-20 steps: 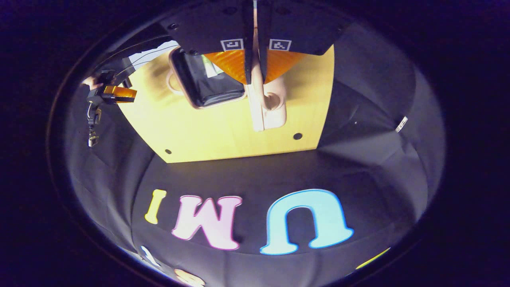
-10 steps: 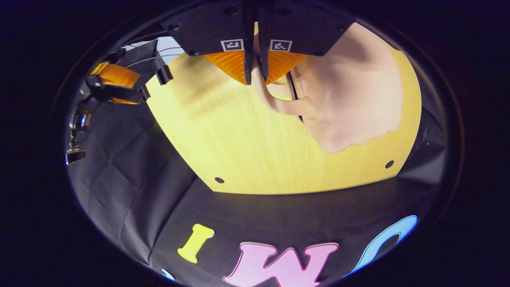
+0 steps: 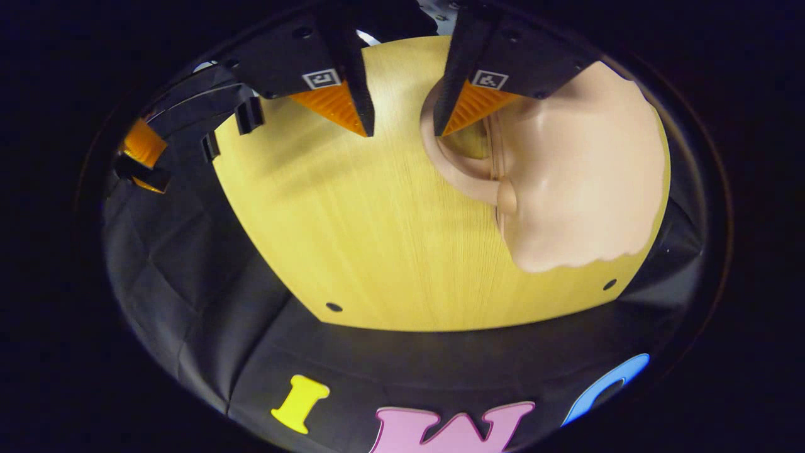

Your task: First open the suitcase, pack the skin care products into it, and then close the suitcase.

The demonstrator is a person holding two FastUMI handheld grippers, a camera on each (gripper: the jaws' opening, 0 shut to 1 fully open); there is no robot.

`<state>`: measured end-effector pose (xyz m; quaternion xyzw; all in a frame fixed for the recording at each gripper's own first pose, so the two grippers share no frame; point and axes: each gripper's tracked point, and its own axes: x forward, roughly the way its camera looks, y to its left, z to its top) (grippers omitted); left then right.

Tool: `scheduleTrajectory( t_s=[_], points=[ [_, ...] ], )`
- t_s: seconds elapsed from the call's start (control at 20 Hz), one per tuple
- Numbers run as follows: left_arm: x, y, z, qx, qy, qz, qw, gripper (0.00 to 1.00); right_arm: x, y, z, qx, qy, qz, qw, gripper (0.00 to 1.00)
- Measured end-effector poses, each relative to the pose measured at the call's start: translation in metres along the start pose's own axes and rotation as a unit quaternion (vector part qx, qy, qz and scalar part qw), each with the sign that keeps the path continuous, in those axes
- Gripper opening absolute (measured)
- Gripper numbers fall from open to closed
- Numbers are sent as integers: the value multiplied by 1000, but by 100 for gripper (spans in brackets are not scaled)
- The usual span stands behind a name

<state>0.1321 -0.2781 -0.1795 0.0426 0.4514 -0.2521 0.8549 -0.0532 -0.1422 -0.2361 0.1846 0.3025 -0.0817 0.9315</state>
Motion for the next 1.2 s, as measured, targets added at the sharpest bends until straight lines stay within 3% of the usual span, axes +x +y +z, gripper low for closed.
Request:
scheduleTrajectory(
  t_s=[0.05,0.15,0.3,0.45,0.65,0.75,0.85,1.2],
  points=[
    [-20,-6,19,10,-37,4,999,81,-3,5,10,-10,-11,-1,1000,97],
    [-69,-14,56,30,-111,9,993,92,-12,14,40,-34,-44,-13,998,97],
    [-150,-19,110,61,-239,25,969,94,-28,43,108,-68,-136,-18,988,97],
    [-209,-13,121,31,-305,37,951,95,-42,78,165,-80,-205,-24,975,97],
    [-257,31,132,10,-365,79,927,95,-64,125,216,-96,-286,-20,953,97],
    [-273,49,139,14,-383,99,918,96,-63,146,217,-106,-288,-6,952,100],
    [-282,56,146,15,-397,107,911,96,-62,157,216,-104,-286,1,953,97],
    [-281,45,157,13,-416,60,907,96,-67,153,225,-104,-301,-29,948,97]
  ],
)
